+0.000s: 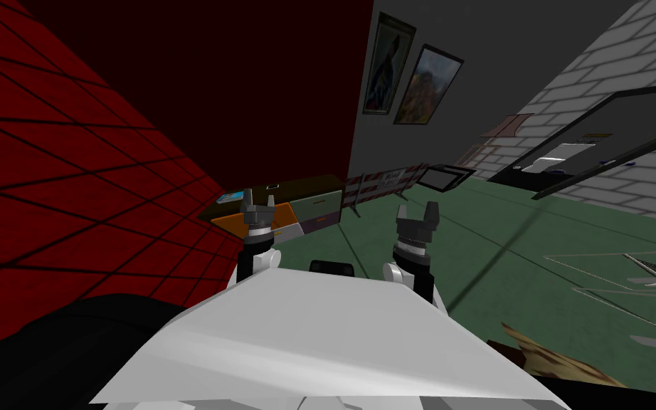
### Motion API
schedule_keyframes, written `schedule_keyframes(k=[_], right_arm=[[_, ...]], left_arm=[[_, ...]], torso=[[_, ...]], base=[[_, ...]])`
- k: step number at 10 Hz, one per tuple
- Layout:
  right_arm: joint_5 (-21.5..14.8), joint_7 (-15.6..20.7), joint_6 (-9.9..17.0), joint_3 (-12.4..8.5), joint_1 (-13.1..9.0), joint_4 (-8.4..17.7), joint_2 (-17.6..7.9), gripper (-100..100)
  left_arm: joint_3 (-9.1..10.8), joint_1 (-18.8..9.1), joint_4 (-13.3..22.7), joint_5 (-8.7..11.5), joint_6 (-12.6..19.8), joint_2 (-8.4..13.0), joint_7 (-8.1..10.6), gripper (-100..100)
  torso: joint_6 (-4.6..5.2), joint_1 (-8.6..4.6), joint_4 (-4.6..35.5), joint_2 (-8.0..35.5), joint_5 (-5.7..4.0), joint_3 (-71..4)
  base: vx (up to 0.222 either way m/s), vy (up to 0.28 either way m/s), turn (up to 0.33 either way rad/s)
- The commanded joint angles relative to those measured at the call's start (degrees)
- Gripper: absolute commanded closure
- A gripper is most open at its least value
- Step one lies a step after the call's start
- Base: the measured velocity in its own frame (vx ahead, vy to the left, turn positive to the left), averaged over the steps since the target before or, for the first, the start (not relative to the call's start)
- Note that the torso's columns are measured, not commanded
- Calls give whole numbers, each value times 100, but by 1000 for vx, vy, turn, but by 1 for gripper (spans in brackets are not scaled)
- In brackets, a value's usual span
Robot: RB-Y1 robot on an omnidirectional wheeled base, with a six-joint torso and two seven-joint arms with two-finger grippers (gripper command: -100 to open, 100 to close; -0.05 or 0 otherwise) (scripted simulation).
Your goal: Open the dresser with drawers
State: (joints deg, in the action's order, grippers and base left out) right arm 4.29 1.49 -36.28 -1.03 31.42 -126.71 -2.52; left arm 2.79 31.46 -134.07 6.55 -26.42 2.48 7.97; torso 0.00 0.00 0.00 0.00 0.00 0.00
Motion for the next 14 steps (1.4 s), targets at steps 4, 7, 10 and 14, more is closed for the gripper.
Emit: schedule_keyframes(k=[4,7,10,14], right_arm=[[0,0,0,0,0,-1,0,0],[0,0,0,0,0,-2,0,0],[0,0,-1,0,0,-2,0,0],[0,0,0,0,2,1,0,0]], left_arm=[[0,0,-1,0,0,0,0,0],[0,0,-1,0,0,0,0,0],[17,-32,101,5,20,191,-4,-100],[90,-168,541,28,108,404,-19,-100]], torso=[[0,0,1424,1422,0,-2850],[0,0,2691,2693,0,-5381],[0,0,3960,3962,0,-7919],[0,-6,4222,4213,-2,-8465]], base=[[0,0,0],[0,0,0],[16,-5,4],[111,-33,22]])
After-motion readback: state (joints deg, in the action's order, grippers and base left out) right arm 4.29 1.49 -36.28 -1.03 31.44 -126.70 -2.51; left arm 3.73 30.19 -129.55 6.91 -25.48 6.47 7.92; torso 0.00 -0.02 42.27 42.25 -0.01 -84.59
